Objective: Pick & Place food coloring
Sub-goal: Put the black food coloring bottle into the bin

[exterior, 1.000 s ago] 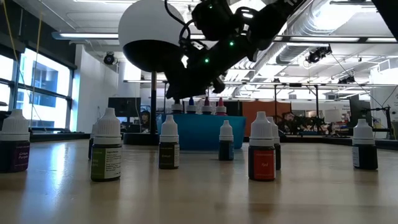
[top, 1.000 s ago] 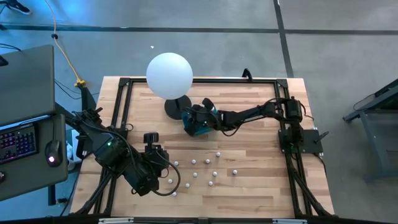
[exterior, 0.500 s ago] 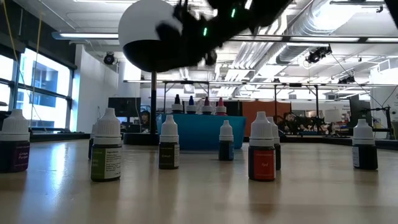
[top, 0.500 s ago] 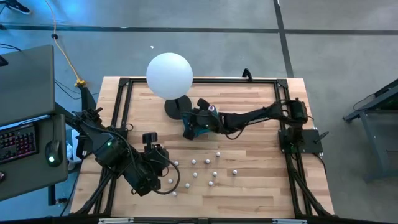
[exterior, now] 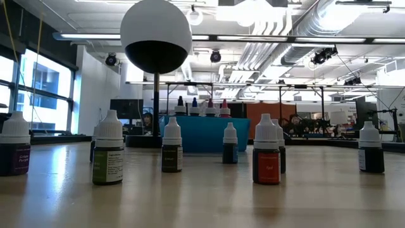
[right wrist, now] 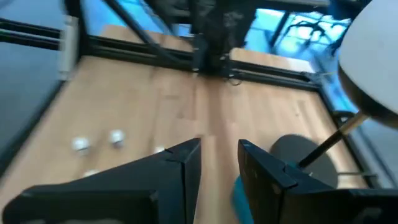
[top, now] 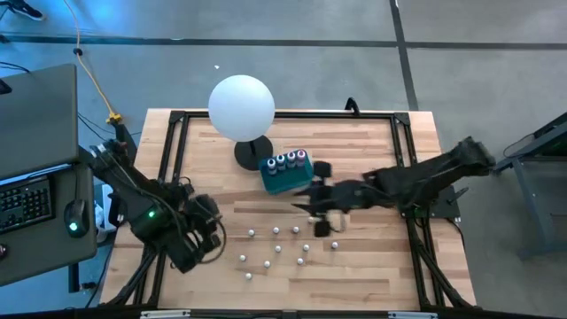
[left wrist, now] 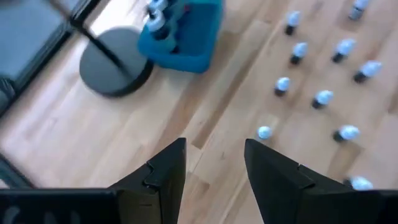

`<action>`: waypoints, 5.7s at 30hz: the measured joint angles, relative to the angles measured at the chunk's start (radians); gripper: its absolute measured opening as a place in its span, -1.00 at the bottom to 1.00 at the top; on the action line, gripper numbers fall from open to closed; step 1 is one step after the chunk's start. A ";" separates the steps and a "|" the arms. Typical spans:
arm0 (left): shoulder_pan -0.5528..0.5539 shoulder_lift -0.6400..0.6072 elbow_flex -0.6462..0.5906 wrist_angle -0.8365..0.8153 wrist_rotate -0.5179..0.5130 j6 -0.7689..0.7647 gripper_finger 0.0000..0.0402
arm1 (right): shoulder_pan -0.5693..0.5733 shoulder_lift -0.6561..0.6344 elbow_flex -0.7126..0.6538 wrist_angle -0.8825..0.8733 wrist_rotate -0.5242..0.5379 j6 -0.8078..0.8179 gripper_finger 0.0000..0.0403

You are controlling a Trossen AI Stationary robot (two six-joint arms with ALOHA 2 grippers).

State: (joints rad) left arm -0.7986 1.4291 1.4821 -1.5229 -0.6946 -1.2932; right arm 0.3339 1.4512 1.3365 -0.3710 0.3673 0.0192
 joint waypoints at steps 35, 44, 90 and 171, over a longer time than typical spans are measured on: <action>0.275 -0.334 -1.013 1.817 0.331 0.844 -0.20 | 0.277 -0.067 -1.144 1.304 -0.181 0.201 -0.51; 0.341 -0.334 -1.012 1.813 0.397 0.840 -0.20 | 0.273 0.163 -1.041 1.311 -0.177 0.132 -0.51; 0.347 -0.334 -1.012 1.820 0.468 0.833 -0.20 | 0.205 0.223 -1.040 1.210 -0.228 0.235 -0.15; 0.347 -0.334 -1.012 1.809 0.486 0.816 -0.20 | 0.162 0.340 -0.319 -0.189 -0.359 0.295 -0.44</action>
State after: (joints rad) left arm -0.4516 1.0954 0.4698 0.2856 -0.2089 -0.4774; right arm 0.4961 1.7912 1.0172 -0.5602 0.0080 0.3138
